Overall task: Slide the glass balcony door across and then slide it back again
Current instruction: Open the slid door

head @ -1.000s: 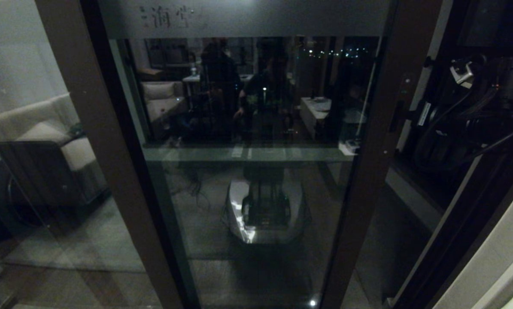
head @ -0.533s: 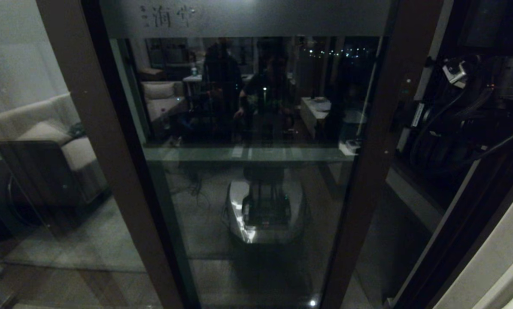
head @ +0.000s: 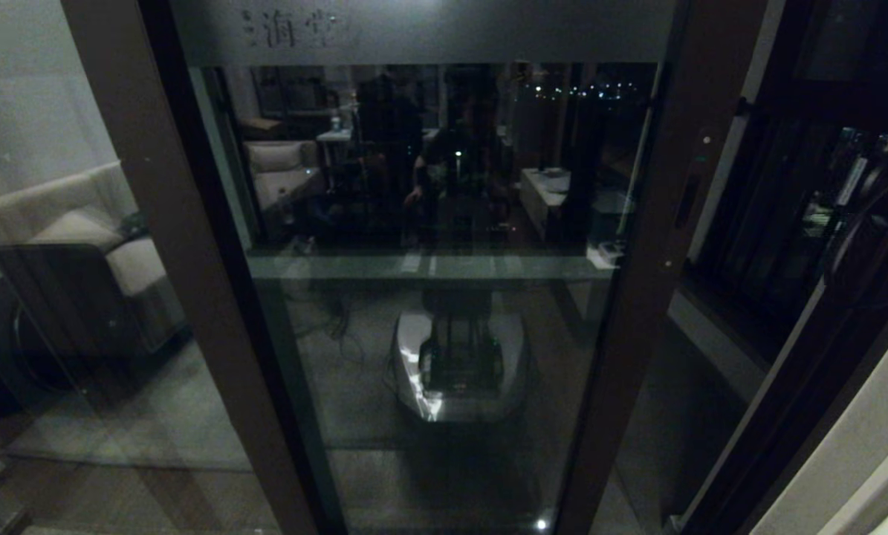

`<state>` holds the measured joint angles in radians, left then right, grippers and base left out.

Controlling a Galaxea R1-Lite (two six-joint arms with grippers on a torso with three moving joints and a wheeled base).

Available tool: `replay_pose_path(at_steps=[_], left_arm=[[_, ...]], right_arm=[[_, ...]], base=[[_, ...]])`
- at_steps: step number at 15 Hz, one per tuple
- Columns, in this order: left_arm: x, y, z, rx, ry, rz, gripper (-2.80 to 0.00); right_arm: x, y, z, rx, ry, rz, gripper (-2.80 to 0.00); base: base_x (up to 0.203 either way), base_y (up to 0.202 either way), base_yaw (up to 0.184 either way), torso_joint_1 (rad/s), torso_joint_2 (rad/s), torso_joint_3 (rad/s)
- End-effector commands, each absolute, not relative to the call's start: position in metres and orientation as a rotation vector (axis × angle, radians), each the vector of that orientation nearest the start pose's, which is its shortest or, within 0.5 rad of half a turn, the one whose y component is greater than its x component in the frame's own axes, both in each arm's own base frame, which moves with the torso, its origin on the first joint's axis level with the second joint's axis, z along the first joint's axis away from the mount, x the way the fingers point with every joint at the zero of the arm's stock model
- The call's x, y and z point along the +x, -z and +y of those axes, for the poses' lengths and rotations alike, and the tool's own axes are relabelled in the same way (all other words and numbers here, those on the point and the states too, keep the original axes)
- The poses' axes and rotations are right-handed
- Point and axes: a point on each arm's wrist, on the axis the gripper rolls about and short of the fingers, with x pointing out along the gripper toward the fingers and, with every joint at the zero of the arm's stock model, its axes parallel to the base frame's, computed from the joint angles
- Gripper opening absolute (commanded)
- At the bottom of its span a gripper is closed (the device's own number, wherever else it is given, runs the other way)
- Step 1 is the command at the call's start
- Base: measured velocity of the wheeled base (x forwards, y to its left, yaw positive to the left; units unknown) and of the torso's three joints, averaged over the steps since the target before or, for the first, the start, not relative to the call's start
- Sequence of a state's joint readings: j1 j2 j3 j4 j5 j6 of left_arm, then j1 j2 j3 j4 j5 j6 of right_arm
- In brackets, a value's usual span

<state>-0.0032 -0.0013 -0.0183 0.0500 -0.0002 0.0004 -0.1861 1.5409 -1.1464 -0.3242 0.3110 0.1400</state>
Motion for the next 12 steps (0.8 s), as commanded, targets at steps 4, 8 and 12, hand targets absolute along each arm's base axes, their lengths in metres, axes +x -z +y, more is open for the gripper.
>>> replay_pose_path(at_steps=[4, 8, 12], left_arm=[[-0.024, -0.075, 0.0, 0.001, 0.003, 0.031, -2.8], [-0.024, -0.075, 0.0, 0.001, 0.003, 0.031, -2.8], [-0.024, -0.075, 0.0, 0.001, 0.003, 0.031, -2.8]], right_arm=[[0.311, -0.277, -0.057, 0.175, -0.112, 0.13, -2.8], [0.351, -0.27, -0.063, 0.24, -0.109, 0.137, -2.8], [0.372, -0.262, -0.067, 0.263, -0.105, 0.147, -2.8]], base=[[0.0, 0.0, 0.0, 0.0, 0.0, 0.0], [0.0, 0.0, 0.0, 0.0, 0.0, 0.0], [0.0, 0.0, 0.0, 0.0, 0.0, 0.0]])
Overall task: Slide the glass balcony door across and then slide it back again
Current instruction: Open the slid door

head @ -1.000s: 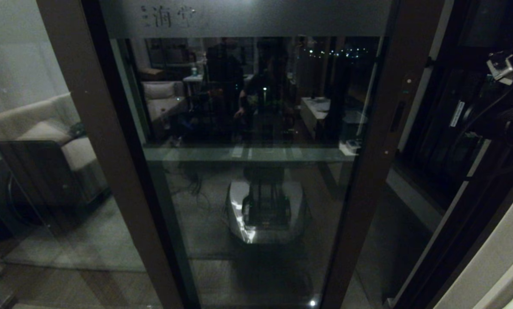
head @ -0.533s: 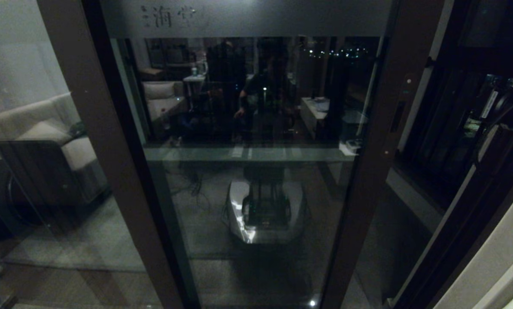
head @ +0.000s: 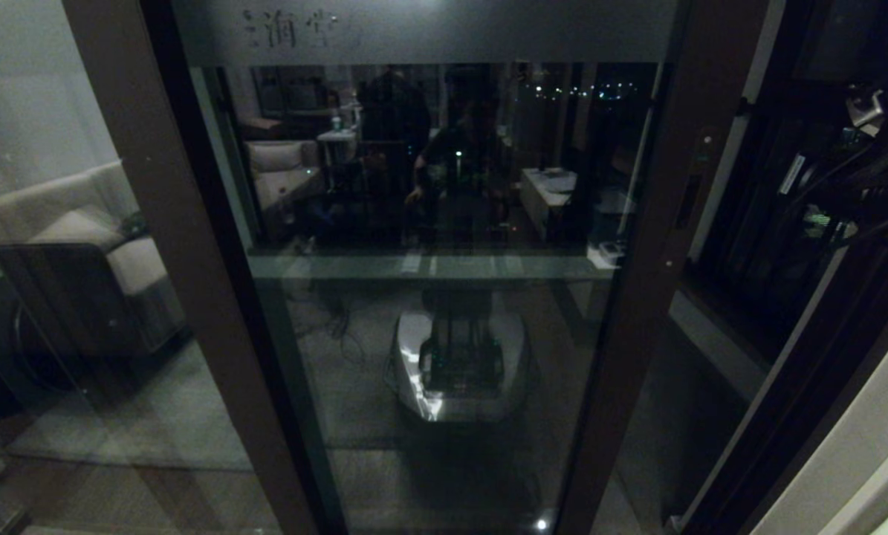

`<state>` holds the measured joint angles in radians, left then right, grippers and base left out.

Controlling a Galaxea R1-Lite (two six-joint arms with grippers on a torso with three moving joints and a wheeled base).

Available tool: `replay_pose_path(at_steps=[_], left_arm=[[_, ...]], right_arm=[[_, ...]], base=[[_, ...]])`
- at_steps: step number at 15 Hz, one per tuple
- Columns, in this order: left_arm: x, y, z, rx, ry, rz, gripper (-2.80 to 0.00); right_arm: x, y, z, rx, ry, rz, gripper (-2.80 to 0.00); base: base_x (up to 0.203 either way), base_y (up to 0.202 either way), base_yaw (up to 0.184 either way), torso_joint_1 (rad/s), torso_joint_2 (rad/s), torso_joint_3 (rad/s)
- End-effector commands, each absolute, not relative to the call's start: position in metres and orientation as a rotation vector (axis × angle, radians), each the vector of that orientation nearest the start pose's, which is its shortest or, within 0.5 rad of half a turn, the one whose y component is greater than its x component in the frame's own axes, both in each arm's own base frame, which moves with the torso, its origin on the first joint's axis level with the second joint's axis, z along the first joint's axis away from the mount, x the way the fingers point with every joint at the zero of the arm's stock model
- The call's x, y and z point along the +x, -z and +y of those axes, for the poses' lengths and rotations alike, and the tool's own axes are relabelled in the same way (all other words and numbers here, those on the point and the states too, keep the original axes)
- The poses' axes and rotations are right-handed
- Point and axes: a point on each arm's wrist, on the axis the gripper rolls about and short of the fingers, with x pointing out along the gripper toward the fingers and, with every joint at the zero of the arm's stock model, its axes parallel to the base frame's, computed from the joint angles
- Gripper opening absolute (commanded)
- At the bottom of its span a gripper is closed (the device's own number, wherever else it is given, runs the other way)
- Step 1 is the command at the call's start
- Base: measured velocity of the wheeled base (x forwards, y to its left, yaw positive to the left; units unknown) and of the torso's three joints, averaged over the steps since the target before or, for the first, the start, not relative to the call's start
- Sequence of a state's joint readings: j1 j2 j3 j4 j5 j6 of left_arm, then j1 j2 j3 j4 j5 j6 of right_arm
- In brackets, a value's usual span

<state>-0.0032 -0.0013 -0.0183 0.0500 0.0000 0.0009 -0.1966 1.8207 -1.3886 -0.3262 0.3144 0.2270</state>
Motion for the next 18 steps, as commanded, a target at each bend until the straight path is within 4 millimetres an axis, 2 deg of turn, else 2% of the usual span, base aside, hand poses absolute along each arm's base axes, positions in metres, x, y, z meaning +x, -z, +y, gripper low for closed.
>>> replay_pose_path(at_steps=[1, 5, 11, 18], left_arm=[[-0.024, -0.075, 0.0, 0.0, 0.003, 0.031, -2.8], [-0.024, -0.075, 0.0, 0.0, 0.003, 0.031, -2.8], [-0.024, -0.075, 0.0, 0.001, 0.003, 0.031, -2.8], [-0.024, -0.075, 0.0, 0.001, 0.003, 0.031, -2.8]], right_arm=[[0.372, -0.262, -0.065, 0.264, -0.11, 0.146, -2.8], [0.373, -0.264, -0.046, 0.28, -0.155, 0.15, -2.8], [0.374, -0.265, -0.036, 0.282, -0.17, 0.149, -2.8], [0.376, -0.262, -0.016, 0.273, -0.188, 0.163, -2.8]], base=[[0.0, 0.0, 0.0, 0.0, 0.0, 0.0], [0.0, 0.0, 0.0, 0.0, 0.0, 0.0], [0.0, 0.0, 0.0, 0.0, 0.0, 0.0], [0.0, 0.0, 0.0, 0.0, 0.0, 0.0]])
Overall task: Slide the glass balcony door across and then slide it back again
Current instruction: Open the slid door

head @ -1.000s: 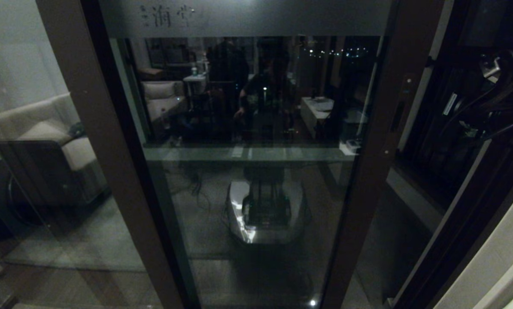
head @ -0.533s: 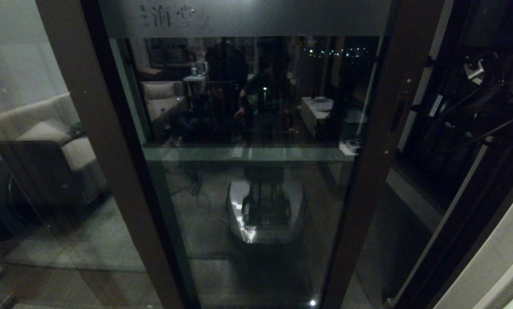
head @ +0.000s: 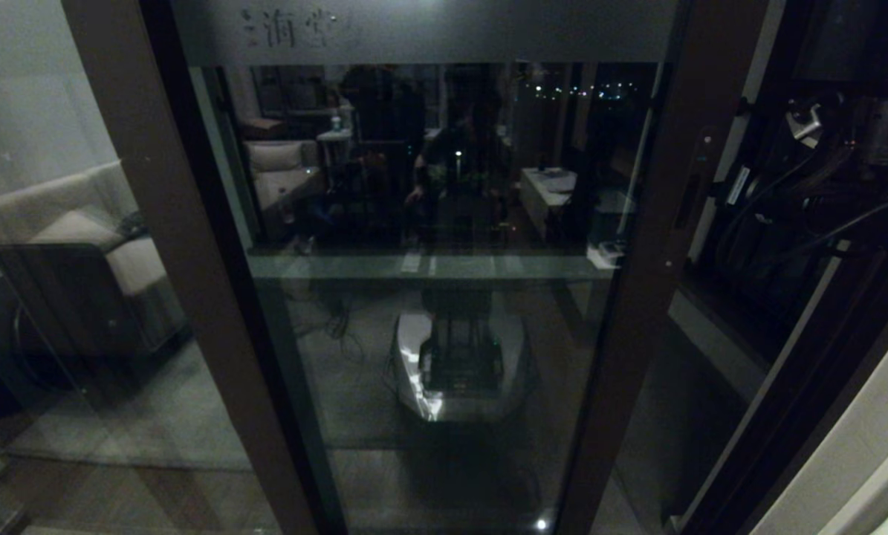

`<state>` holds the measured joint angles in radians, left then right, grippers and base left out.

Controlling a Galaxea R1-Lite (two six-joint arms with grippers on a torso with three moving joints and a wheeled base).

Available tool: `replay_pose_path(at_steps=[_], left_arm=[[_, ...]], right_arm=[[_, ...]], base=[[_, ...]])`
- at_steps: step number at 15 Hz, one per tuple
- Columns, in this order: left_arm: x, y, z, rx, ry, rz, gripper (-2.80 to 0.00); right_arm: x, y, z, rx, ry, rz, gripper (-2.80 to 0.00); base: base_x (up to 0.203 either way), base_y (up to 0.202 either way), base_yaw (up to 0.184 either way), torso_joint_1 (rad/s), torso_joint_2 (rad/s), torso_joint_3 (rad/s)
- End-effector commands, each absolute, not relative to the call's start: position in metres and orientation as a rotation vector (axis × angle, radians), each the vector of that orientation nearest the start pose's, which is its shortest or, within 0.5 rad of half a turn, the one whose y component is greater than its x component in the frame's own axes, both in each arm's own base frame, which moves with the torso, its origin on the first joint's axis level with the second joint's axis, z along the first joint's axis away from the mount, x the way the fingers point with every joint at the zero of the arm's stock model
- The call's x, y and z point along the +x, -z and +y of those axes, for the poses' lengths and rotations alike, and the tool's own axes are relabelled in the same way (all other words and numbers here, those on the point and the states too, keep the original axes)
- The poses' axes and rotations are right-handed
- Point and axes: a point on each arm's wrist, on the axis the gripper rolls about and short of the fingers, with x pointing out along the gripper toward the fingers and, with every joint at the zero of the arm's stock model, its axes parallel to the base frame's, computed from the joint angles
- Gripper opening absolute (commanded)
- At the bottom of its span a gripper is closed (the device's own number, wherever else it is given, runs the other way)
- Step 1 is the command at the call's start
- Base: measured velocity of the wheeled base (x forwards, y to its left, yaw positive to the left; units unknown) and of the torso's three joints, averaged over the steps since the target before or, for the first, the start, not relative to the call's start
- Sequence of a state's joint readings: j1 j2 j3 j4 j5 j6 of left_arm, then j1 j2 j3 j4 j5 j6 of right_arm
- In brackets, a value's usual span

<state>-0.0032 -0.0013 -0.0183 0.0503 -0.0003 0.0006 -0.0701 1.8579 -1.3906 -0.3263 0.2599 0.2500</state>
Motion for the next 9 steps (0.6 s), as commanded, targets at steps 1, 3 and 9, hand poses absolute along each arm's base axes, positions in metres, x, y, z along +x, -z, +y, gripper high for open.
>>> replay_pose_path(at_steps=[1, 3, 9], left_arm=[[-0.0244, -0.0753, 0.0001, 0.0, 0.003, 0.031, -2.8], [-0.0244, -0.0753, 0.0001, 0.0, 0.003, 0.031, -2.8], [-0.0244, -0.0753, 0.0001, 0.002, 0.003, 0.031, -2.8]], right_arm=[[0.3757, -0.262, -0.016, 0.273, -0.188, 0.163, -2.8], [0.3766, -0.2618, -0.0155, 0.276, -0.19, 0.164, -2.8], [0.3799, -0.2604, -0.0085, 0.275, -0.212, 0.169, -2.8]], base=[[0.0, 0.0, 0.0, 0.0, 0.0, 0.0], [0.0, 0.0, 0.0, 0.0, 0.0, 0.0], [0.0, 0.0, 0.0, 0.0, 0.0, 0.0]])
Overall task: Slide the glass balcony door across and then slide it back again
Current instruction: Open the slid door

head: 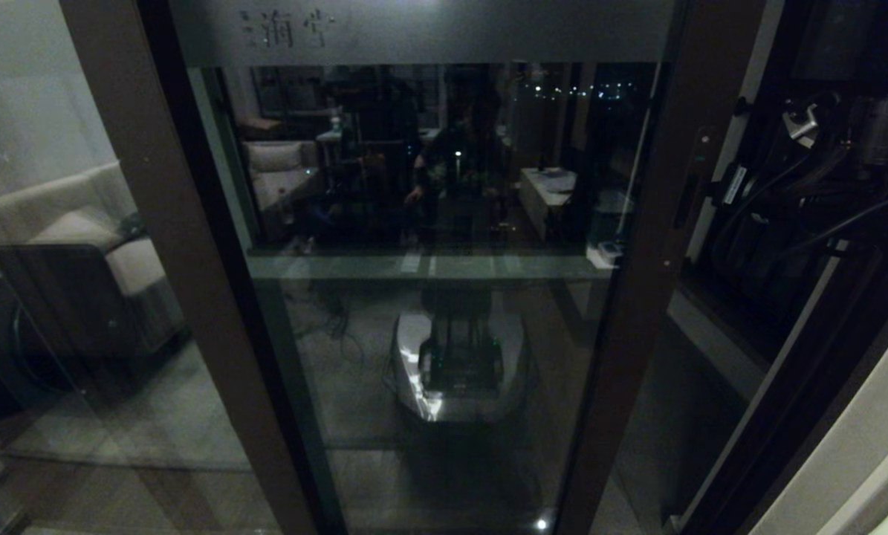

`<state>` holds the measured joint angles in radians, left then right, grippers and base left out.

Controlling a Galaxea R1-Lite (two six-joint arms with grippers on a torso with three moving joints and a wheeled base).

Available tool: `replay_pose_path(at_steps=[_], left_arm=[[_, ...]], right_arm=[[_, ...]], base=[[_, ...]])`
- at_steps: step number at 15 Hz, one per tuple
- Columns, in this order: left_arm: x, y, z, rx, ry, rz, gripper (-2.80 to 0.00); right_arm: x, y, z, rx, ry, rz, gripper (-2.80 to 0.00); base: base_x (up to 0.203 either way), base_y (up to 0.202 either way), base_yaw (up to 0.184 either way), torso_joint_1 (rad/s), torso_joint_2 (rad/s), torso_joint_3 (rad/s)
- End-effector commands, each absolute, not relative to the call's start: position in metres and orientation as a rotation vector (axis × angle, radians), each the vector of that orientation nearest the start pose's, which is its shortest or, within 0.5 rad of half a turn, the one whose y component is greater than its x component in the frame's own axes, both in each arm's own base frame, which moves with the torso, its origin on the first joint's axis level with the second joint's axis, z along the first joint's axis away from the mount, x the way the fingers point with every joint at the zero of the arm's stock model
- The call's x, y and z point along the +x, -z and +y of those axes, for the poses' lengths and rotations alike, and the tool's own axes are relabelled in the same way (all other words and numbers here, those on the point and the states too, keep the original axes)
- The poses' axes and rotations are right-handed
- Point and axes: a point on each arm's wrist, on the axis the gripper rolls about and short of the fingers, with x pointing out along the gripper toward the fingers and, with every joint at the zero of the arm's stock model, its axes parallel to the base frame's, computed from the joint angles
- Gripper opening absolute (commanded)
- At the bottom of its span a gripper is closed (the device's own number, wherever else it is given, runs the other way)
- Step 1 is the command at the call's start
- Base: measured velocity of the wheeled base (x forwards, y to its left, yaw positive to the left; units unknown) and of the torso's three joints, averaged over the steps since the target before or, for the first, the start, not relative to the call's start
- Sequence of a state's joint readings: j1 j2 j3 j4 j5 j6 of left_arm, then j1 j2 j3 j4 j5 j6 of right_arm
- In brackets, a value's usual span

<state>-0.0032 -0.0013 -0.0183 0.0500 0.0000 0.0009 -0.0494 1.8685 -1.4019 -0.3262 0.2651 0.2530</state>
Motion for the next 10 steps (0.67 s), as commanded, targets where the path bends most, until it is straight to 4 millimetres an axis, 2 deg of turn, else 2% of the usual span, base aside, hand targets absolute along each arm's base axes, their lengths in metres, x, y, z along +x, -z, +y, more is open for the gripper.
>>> replay_pose_path(at_steps=[1, 3, 10], left_arm=[[-0.024, -0.075, 0.0, 0.002, 0.003, 0.031, -2.8], [-0.024, -0.075, 0.0, 0.002, 0.003, 0.031, -2.8], [-0.024, -0.075, 0.0, 0.002, 0.003, 0.031, -2.8]], right_arm=[[0.38, -0.26, -0.004, 0.275, -0.222, 0.173, -2.8], [0.382, -0.257, 0.005, 0.275, -0.244, 0.184, -2.8], [0.387, -0.251, 0.008, 0.276, -0.249, 0.197, -2.8]], base=[[0.0, 0.0, 0.0, 0.0, 0.0, 0.0], [0.0, 0.0, 0.0, 0.0, 0.0, 0.0], [0.0, 0.0, 0.0, 0.0, 0.0, 0.0]])
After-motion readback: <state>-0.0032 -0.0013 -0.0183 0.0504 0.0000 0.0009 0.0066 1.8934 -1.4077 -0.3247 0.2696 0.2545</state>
